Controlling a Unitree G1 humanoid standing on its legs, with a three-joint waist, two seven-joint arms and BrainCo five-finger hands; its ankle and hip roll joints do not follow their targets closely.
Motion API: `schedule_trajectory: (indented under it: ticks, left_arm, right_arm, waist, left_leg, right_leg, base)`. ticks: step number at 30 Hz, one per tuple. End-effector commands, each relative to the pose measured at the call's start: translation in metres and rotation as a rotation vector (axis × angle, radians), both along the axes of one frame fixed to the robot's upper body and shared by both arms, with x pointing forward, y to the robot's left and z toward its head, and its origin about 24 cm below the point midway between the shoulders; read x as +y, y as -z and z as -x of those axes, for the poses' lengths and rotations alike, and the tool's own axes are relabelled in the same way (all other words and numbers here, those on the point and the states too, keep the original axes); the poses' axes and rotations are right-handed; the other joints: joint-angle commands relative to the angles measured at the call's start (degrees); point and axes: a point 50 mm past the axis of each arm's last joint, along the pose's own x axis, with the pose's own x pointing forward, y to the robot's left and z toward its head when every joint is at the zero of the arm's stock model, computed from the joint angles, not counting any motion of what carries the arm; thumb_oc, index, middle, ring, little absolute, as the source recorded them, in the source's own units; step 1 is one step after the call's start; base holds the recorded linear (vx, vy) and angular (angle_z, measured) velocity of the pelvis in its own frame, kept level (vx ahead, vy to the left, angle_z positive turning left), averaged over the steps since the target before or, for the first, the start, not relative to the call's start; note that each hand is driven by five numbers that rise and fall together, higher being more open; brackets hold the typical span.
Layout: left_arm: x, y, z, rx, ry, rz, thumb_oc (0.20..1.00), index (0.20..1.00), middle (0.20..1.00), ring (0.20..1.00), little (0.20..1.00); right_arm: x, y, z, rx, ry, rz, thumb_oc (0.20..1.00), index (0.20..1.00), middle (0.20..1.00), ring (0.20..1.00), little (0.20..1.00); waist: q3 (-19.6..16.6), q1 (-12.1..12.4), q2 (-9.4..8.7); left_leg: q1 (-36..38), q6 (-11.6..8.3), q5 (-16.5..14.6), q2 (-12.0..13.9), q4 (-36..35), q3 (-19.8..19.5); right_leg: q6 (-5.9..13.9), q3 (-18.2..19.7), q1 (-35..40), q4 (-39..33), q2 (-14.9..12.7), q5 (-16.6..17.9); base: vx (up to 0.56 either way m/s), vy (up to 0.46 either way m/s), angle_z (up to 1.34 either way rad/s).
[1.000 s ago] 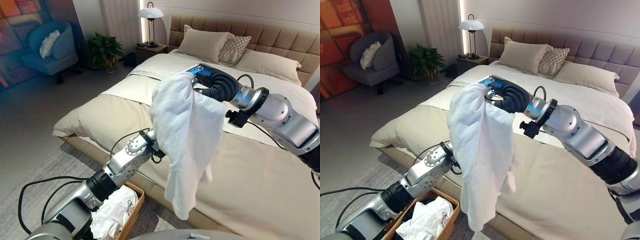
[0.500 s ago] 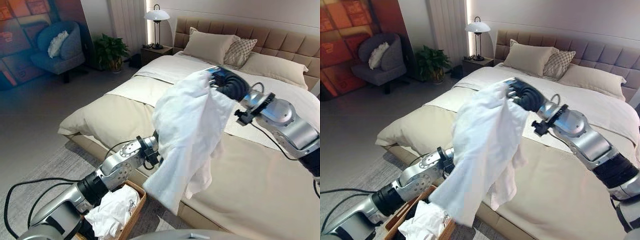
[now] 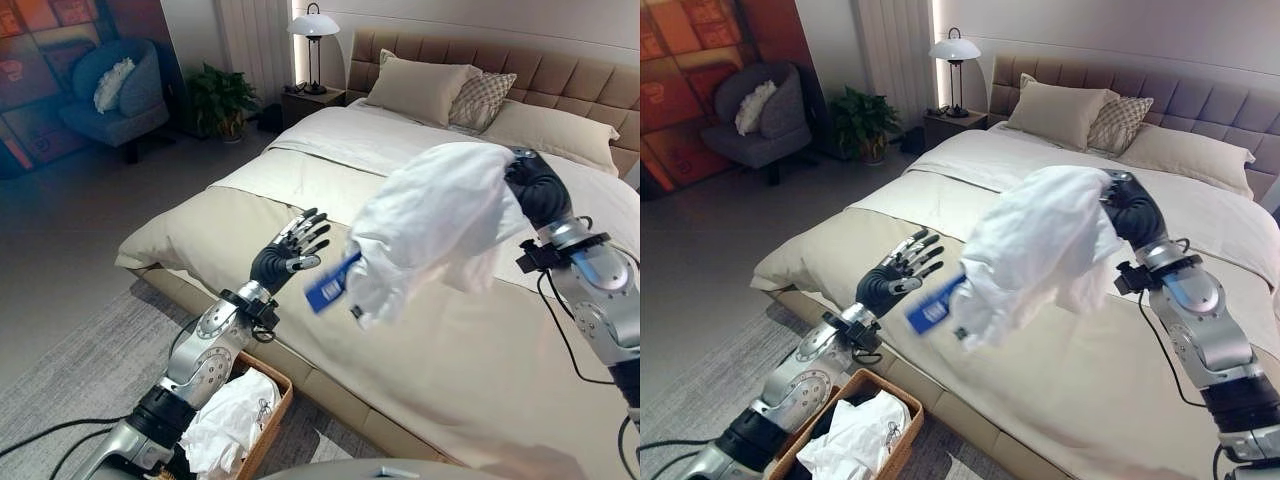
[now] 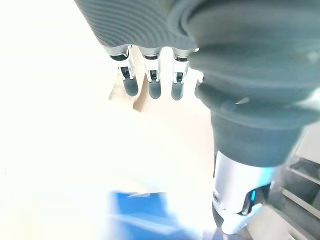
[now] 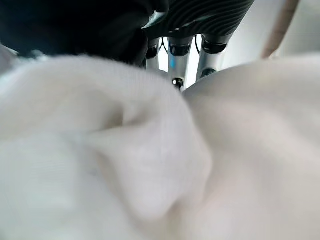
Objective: Pick up clothes into the bucket
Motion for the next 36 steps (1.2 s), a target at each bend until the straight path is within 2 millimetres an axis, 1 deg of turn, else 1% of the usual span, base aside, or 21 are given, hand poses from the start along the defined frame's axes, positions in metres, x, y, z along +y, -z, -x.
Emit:
schedule_trajectory:
  ticks: [1, 4, 8, 10, 14, 22, 23, 25, 26, 31, 32, 34, 36]
  left_arm:
    - [0.013, -0.018, -0.008, -0.154, -0.110, -0.104, 1.000, 1.000, 1.000, 1.000, 1.000]
    - [0.016, -0.020, -0.009, -0.180, -0.150, -0.129, 1.000, 1.000, 1.000, 1.000, 1.000]
    - [0.015, -0.027, -0.010, -0.235, -0.151, -0.175, 1.000, 1.000, 1.000, 1.000, 1.000]
    - [0.012, -0.034, -0.012, -0.275, -0.139, -0.208, 1.000, 1.000, 1.000, 1.000, 1.000]
    - [0.005, -0.041, -0.013, -0.312, -0.101, -0.212, 1.000, 1.000, 1.000, 1.000, 1.000]
    - [-0.029, -0.057, -0.013, -0.393, 0.088, -0.251, 1.000, 1.000, 1.000, 1.000, 1.000]
    - [-0.038, -0.059, -0.014, -0.403, 0.120, -0.254, 1.000, 1.000, 1.000, 1.000, 1.000]
    - [-0.047, -0.062, -0.016, -0.427, 0.144, -0.278, 1.000, 1.000, 1.000, 1.000, 1.000]
    - [-0.055, -0.064, -0.017, -0.436, 0.166, -0.280, 1.000, 1.000, 1.000, 1.000, 1.000]
    - [-0.084, -0.061, -0.023, -0.408, 0.215, -0.249, 1.000, 1.000, 1.000, 1.000, 1.000]
    - [-0.090, -0.065, -0.023, -0.429, 0.230, -0.257, 1.000, 1.000, 1.000, 1.000, 1.000]
    - [-0.099, -0.067, -0.024, -0.440, 0.228, -0.250, 1.000, 1.000, 1.000, 1.000, 1.000]
    - [-0.104, -0.067, -0.025, -0.440, 0.237, -0.252, 1.000, 1.000, 1.000, 1.000, 1.000]
  right_arm:
    - [-0.009, -0.039, 0.004, -0.176, 0.028, -0.048, 0.200, 0.200, 0.200, 0.200, 0.200]
    - [-0.010, -0.040, 0.003, -0.181, 0.038, -0.042, 0.200, 0.200, 0.200, 0.200, 0.200]
    - [-0.008, -0.042, -0.001, -0.193, 0.043, -0.029, 0.200, 0.200, 0.200, 0.200, 0.200]
    - [-0.005, -0.044, -0.003, -0.205, 0.044, -0.003, 0.200, 0.200, 0.200, 0.200, 0.200]
    - [0.004, -0.047, -0.006, -0.218, 0.025, 0.042, 0.200, 0.200, 0.200, 0.200, 0.200]
    - [0.029, -0.044, -0.012, -0.190, -0.088, 0.103, 0.200, 0.200, 0.200, 0.200, 0.200]
    - [0.036, -0.044, -0.013, -0.186, -0.117, 0.107, 0.200, 0.200, 0.200, 0.200, 0.200]
    - [0.043, -0.044, -0.013, -0.186, -0.149, 0.115, 0.200, 0.200, 0.200, 0.200, 0.200]
    - [0.050, -0.045, -0.013, -0.187, -0.189, 0.122, 0.200, 0.200, 0.200, 0.200, 0.200]
    - [0.079, -0.046, -0.008, -0.193, -0.335, 0.138, 0.200, 0.200, 0.200, 0.200, 0.200]
    - [0.088, -0.047, -0.006, -0.198, -0.381, 0.143, 0.200, 0.200, 0.200, 0.200, 0.200]
    - [0.098, -0.051, -0.003, -0.219, -0.438, 0.137, 0.200, 0.200, 0.200, 0.200, 0.200]
    - [0.103, -0.053, -0.001, -0.229, -0.461, 0.129, 0.200, 0.200, 0.200, 0.200, 0.200]
  waist:
    - [-2.0, 2.1, -1.90]
    - [-2.2, 2.1, -1.89]
    - [-2.4, 2.1, -1.82]
    - [-2.3, 2.1, -1.73]
    - [-2.2, 2.2, -1.65]
    - [-1.8, 2.0, -1.36]
    - [-1.8, 2.0, -1.38]
    - [-1.7, 1.9, -1.38]
    - [-1.6, 1.9, -1.37]
    - [-1.1, 1.6, -1.41]
    - [-0.9, 1.5, -1.46]
    - [-0.7, 1.4, -1.51]
    - [-0.5, 1.3, -1.42]
  left_leg:
    - [-2.0, -0.90, -5.2, 0.0, 4.9, -0.3]
    - [-1.9, -0.86, -5.4, 0.0, 4.9, -0.1]
    - [-1.7, -0.81, -5.6, 0.1, 4.9, 0.1]
    - [-1.6, -0.78, -5.6, 0.1, 4.9, 0.1]
    - [-1.6, -0.78, -5.7, 0.0, 5.1, 0.1]
    - [-1.7, -0.71, -5.7, -0.1, 5.3, -0.1]
    - [-1.7, -0.72, -5.7, -0.2, 5.4, -0.1]
    - [-1.8, -0.68, -5.6, -0.2, 5.4, -0.2]
    - [-1.8, -0.65, -5.6, -0.2, 5.4, -0.3]
    - [-2.2, -0.54, -5.4, -0.3, 5.7, -0.5]
    - [-2.2, -0.48, -5.4, -0.4, 5.8, -0.5]
    - [-2.4, -0.38, -5.5, -0.5, 5.9, -0.5]
    - [-2.4, -0.28, -5.6, -0.6, 6.1, -0.4]
  right_leg:
    - [0.58, -1.7, -4.8, 7.2, -0.9, -2.0]
    - [0.59, -1.5, -4.6, 7.0, -0.8, -2.0]
    - [0.64, -1.1, -4.6, 6.9, -0.8, -1.9]
    - [0.66, -1.0, -4.5, 6.7, -0.8, -2.0]
    - [0.63, -1.0, -4.4, 6.7, -0.8, -1.9]
    - [0.71, -0.9, -4.4, 6.7, -0.9, -1.9]
    - [0.74, -0.9, -4.5, 6.8, -1.0, -1.9]
    - [0.76, -0.9, -4.5, 6.9, -1.0, -1.9]
    - [0.76, -1.0, -4.4, 6.9, -1.0, -1.9]
    - [0.70, -1.0, -4.7, 7.3, -1.1, -2.0]
    - [0.69, -1.0, -4.8, 7.4, -1.1, -2.0]
    - [0.72, -0.9, -4.9, 7.4, -1.1, -1.9]
    - [0.74, -0.8, -5.0, 7.4, -1.2, -1.9]
  base:
    - [0.00, 0.000, 0.00]
    - [0.00, 0.000, 0.00]
    - [0.00, 0.000, 0.00]
    - [0.00, 0.000, 0.00]
    - [0.00, 0.000, 0.00]
    - [0.00, 0.000, 0.00]
    - [0.00, 0.000, 0.00]
    - [0.00, 0.000, 0.00]
    - [0.00, 0.000, 0.00]
    - [0.00, 0.000, 0.00]
    - [0.00, 0.000, 0.00]
    - [0.00, 0.000, 0.00]
    - [0.00, 0.000, 0.00]
